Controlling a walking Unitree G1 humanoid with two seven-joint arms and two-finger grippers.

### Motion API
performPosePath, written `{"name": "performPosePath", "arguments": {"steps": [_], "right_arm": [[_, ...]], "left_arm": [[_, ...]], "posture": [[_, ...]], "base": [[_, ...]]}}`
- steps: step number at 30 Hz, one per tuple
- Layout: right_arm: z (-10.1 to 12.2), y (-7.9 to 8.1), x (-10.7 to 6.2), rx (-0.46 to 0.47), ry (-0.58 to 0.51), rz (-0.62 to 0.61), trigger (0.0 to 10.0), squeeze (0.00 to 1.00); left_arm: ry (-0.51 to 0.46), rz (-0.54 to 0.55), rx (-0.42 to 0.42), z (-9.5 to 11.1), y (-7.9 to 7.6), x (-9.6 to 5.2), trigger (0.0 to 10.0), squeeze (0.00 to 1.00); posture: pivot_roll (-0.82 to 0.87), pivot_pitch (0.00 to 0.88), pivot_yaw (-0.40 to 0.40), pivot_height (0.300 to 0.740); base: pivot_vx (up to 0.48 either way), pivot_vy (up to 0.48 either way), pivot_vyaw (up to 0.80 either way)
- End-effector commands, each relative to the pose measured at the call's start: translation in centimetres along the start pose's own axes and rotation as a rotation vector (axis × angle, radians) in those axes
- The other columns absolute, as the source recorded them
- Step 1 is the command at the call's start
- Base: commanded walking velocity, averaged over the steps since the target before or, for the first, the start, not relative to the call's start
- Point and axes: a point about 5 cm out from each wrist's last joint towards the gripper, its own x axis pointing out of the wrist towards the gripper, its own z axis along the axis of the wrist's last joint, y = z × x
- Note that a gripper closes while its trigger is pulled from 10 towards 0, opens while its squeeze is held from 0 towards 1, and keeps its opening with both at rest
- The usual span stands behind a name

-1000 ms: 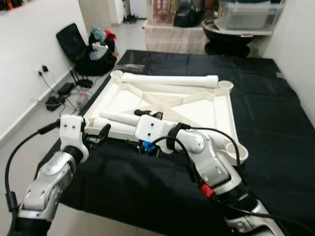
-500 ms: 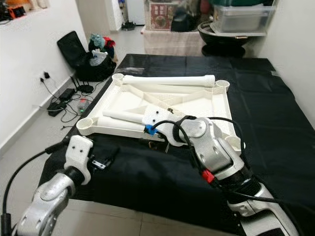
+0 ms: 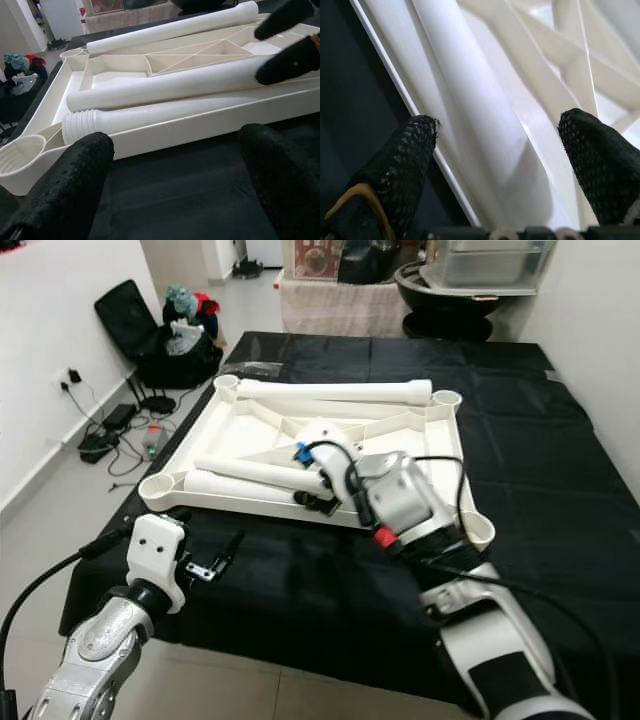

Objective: Building children table

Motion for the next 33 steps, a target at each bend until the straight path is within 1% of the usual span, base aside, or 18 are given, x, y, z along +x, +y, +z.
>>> {"name": "performPosePath", "arguments": {"steps": [1, 3, 9, 10, 11, 12, 13, 18, 24, 26, 27, 28, 30, 31, 32, 33], "right_arm": [[-0.4, -0.3, 0.0, -0.008, 0.046, 0.007, 10.0, 0.0], [-0.7, -0.9, -0.3, -0.01, 0.072, 0.01, 10.0, 0.0], [-1.0, -1.8, -0.4, 0.008, 0.122, 0.024, 10.0, 0.0], [-1.3, -2.0, -0.2, 0.021, 0.159, 0.023, 9.4, 0.0], [-1.3, -2.0, -0.2, 0.021, 0.159, 0.023, 9.4, 0.0], [-1.4, -2.0, -0.2, 0.018, 0.173, 0.025, 5.0, 0.0], [-1.6, -2.0, -0.1, 0.015, 0.183, 0.027, 0.0, 0.0], [-2.1, -1.5, 0.1, 0.001, 0.212, 0.047, 0.0, 0.0], [-2.0, -1.5, 0.2, -0.002, 0.209, 0.057, 0.0, 0.0], [-1.8, -1.5, 0.3, 0.007, 0.19, 0.054, 0.0, 0.0], [-1.5, -1.5, 0.2, 0.027, 0.153, 0.049, 0.0, 0.0], [-1.5, -1.5, 0.2, 0.027, 0.153, 0.049, 0.0, 0.0], [-0.7, -1.7, 0.1, 0.101, 0.059, 0.049, 0.0, 0.0], [-0.3, -1.9, -0.1, 0.145, -0.008, 0.046, 0.0, 0.0], [-0.3, -1.9, -0.1, 0.145, -0.008, 0.046, 0.0, 0.0], [0.0, -2.0, -0.3, 0.171, -0.048, 0.044, 0.0, 0.0]], "left_arm": [[0.019, -0.011, 0.0, -0.2, -0.2, -0.4, 10.0, 0.0], [0.02, -0.014, -0.003, -0.1, -0.4, -0.5, 10.0, 0.0], [0.023, -0.013, -0.014, -0.1, -0.6, -0.8, 10.0, 0.0], [0.025, -0.012, -0.02, 0.0, -0.7, -0.8, 10.0, 0.0], [0.025, -0.012, -0.02, 0.0, -0.7, -0.8, 10.0, 0.0], [0.025, -0.011, -0.022, 0.0, -0.7, -0.9, 10.0, 0.0], [0.026, -0.011, -0.023, 0.0, -0.8, -0.9, 10.0, 0.0], [0.029, -0.007, -0.027, -0.1, -0.9, -0.9, 10.0, 0.0], [0.033, -0.005, -0.029, -0.2, -0.9, -0.8, 10.0, 0.0], [0.035, -0.005, -0.03, -0.3, -0.8, -0.8, 10.0, 0.0], [0.037, -0.005, -0.028, -0.4, -0.8, -0.7, 10.0, 0.0], [0.037, -0.005, -0.028, -0.4, -0.8, -0.7, 10.0, 0.0], [0.04, -0.003, -0.027, -0.4, -0.7, -0.5, 10.0, 0.0], [0.041, 0.003, -0.033, -0.5, -0.5, -0.4, 10.0, 0.0], [0.041, 0.003, -0.033, -0.5, -0.5, -0.4, 10.0, 0.0], [0.042, 0.007, -0.038, -0.5, -0.4, -0.3, 10.0, 0.0]], "posture": [[-0.05, 0.146, 0.01, 0.74], [-0.06, 0.157, 0.009, 0.74], [-0.07, 0.171, 0.004, 0.74], [-0.07, 0.176, 0.001, 0.74], [-0.07, 0.176, 0.001, 0.74], [-0.07, 0.178, -0.002, 0.74], [-0.07, 0.18, -0.003, 0.74], [-0.07, 0.173, -0.011, 0.74], [-0.08, 0.161, -0.013, 0.74], [-0.08, 0.15, -0.009, 0.74], [-0.07, 0.139, -0.007, 0.74], [-0.07, 0.139, -0.007, 0.74], [-0.07, 0.129, -0.008, 0.74], [-0.07, 0.117, -0.003, 0.74], [-0.07, 0.117, -0.003, 0.74], [-0.07, 0.117, -0.003, 0.74]], "base": [[0.0, 0.0, 0.0], [0.0, 0.0, 0.0], [0.0, 0.0, 0.0], [0.0, 0.0, 0.0], [0.0, 0.0, 0.0], [0.0, 0.0, 0.0], [0.0, 0.0, 0.0], [0.0, 0.0, 0.0], [0.0, 0.0, 0.0], [0.0, 0.0, 0.0], [0.0, 0.0, 0.0], [0.0, 0.0, 0.0], [0.0, 0.0, 0.0], [0.0, 0.0, 0.0], [0.0, 0.0, 0.0], [0.0, 0.0, 0.0]]}}
